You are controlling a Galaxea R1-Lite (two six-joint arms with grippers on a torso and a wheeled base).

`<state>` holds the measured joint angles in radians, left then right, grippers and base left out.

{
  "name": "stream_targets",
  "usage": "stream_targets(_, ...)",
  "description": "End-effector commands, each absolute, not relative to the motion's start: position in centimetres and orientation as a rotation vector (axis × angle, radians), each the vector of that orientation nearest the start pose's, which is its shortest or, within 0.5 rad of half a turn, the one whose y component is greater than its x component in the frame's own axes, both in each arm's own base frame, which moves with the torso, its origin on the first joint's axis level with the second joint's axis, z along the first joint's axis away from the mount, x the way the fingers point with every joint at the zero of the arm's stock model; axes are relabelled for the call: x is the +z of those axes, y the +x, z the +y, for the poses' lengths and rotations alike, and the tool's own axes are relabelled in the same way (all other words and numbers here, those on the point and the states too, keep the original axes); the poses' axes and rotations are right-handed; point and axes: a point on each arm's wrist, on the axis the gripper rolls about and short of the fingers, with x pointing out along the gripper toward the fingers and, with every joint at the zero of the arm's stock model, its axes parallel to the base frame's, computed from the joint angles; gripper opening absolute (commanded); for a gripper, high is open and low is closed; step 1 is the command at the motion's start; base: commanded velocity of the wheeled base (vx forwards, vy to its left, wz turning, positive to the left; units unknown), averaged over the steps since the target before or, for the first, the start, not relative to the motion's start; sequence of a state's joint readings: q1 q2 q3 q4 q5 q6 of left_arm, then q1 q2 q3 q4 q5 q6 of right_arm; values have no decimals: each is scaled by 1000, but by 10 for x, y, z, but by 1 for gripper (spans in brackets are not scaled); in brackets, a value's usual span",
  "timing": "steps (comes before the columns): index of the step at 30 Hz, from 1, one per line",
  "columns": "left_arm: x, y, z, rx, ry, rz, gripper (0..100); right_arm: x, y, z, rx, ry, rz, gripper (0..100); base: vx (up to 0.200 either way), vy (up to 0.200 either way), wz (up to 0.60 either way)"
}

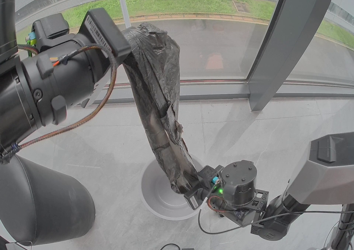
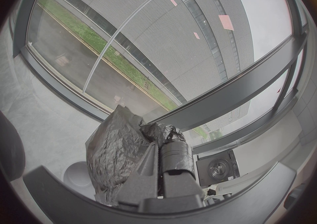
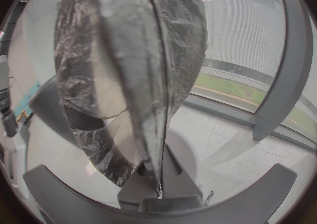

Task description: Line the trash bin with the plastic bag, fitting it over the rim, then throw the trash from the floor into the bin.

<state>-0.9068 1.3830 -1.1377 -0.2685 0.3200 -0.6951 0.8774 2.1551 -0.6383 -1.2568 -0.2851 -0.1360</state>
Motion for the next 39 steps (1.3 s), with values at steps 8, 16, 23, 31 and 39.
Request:
stream_targets(8, 310, 175, -169, -490, -655, 221, 0, 105, 171, 221, 912, -261, 391, 0, 0, 0, 0)
stream_targets(16, 285, 205, -157, -426, -664, 300, 0, 119, 161, 206, 992, -191, 490, 0, 0, 0, 0)
stream_targets(23, 250, 223, -156, -346, -629, 397, 0, 121, 153, 198, 1048, -184, 581, 0, 0, 0, 0)
stream_targets(31, 219, 230, -161, -299, -596, 492, 0, 117, 150, 196, 1103, -170, 678, 0, 0, 0, 0)
stream_targets(39, 212, 229, -156, -278, -590, 510, 0, 117, 148, 197, 1141, -148, 715, 0, 0, 0, 0)
